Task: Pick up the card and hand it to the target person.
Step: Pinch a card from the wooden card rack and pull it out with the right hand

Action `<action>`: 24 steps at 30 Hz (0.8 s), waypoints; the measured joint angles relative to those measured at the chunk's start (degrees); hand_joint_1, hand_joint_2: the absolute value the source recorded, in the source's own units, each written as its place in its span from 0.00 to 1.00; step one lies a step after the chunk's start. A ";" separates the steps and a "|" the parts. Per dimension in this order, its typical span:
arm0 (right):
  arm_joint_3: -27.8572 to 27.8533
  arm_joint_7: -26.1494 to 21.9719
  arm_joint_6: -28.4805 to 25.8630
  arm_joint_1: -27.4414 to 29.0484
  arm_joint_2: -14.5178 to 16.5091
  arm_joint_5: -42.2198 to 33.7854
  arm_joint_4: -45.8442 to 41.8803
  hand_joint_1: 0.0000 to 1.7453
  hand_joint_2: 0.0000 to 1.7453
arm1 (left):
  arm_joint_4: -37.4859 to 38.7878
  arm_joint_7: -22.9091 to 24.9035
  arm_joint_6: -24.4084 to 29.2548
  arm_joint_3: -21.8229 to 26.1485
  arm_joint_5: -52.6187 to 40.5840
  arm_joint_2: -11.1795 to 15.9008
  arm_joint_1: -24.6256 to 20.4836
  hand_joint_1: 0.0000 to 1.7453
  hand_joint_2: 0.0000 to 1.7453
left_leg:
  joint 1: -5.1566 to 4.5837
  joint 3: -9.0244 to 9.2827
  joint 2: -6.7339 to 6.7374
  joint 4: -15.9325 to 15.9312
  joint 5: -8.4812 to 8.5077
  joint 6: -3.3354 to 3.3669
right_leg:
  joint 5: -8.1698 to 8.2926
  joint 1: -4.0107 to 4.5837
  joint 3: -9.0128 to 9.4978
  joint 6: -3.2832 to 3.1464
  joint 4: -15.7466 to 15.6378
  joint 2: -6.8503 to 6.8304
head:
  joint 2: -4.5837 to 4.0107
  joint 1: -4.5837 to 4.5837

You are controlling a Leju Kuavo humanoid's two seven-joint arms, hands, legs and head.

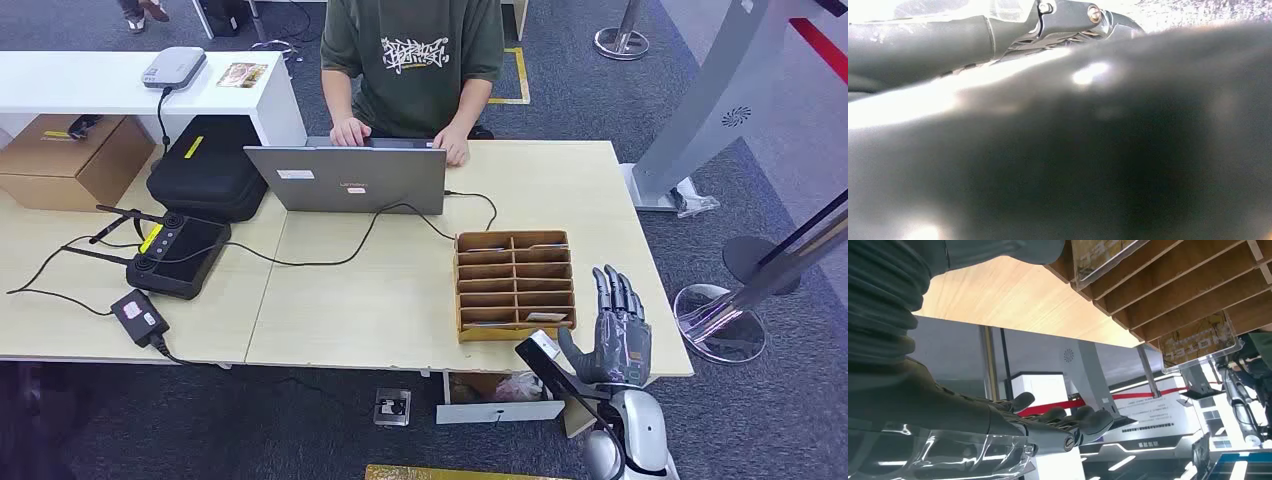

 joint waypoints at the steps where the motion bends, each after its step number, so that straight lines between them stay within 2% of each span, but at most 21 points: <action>1: 0.00 0.00 0.03 -0.01 -0.01 0.00 0.07 0.21 1.00 | 0.00 -0.01 -0.06 0.00 0.01 0.01 0.00 0.00 0.00 | 0.00 0.00 0.00 0.00 0.00 0.00 | 0.00 0.00 0.00 0.00 0.00 0.00 | 0.00 0.00; 5: 0.00 0.00 0.13 -0.05 -0.08 0.02 0.50 0.23 1.00 | 0.00 -0.02 -0.20 0.00 0.06 0.02 0.00 0.00 0.00 | 0.00 0.00 0.00 0.00 0.00 0.00 | 0.00 0.00 0.00 0.00 0.00 0.00 | 0.00 0.00; 8: 0.00 -0.05 0.16 -0.07 -0.21 0.05 0.61 0.35 1.00 | 0.00 -0.02 -0.19 0.00 0.09 0.02 0.00 0.00 0.00 | 0.00 0.00 0.00 0.00 0.00 0.00 | 0.00 0.00 0.00 0.00 0.00 0.00 | 0.00 0.01; 10: 0.00 -0.12 0.20 -0.05 -0.29 0.14 0.54 0.38 1.00 | 0.00 -0.02 -0.18 0.00 0.09 0.02 0.00 0.00 0.00 | 0.00 0.00 0.00 0.00 0.00 0.00 | 0.00 0.00 0.00 0.00 0.00 0.00 | 0.00 0.01; 14: 0.04 -0.17 0.46 0.09 -0.37 0.26 -0.14 0.33 1.00 | 0.00 -0.02 -0.15 0.00 0.14 0.02 0.00 0.00 0.00 | 0.00 0.00 0.00 0.00 0.00 0.00 | 0.00 0.00 0.00 0.00 0.00 0.00 | 0.00 0.01; 24: 1.63 -0.23 2.19 -0.13 -0.60 0.02 -0.53 0.34 1.00 | 0.00 -0.10 -0.03 0.00 0.17 0.02 -0.01 0.00 0.00 | 0.00 0.00 0.00 0.00 0.00 0.00 | 0.00 0.00 0.00 0.00 0.00 0.00 | 0.00 0.00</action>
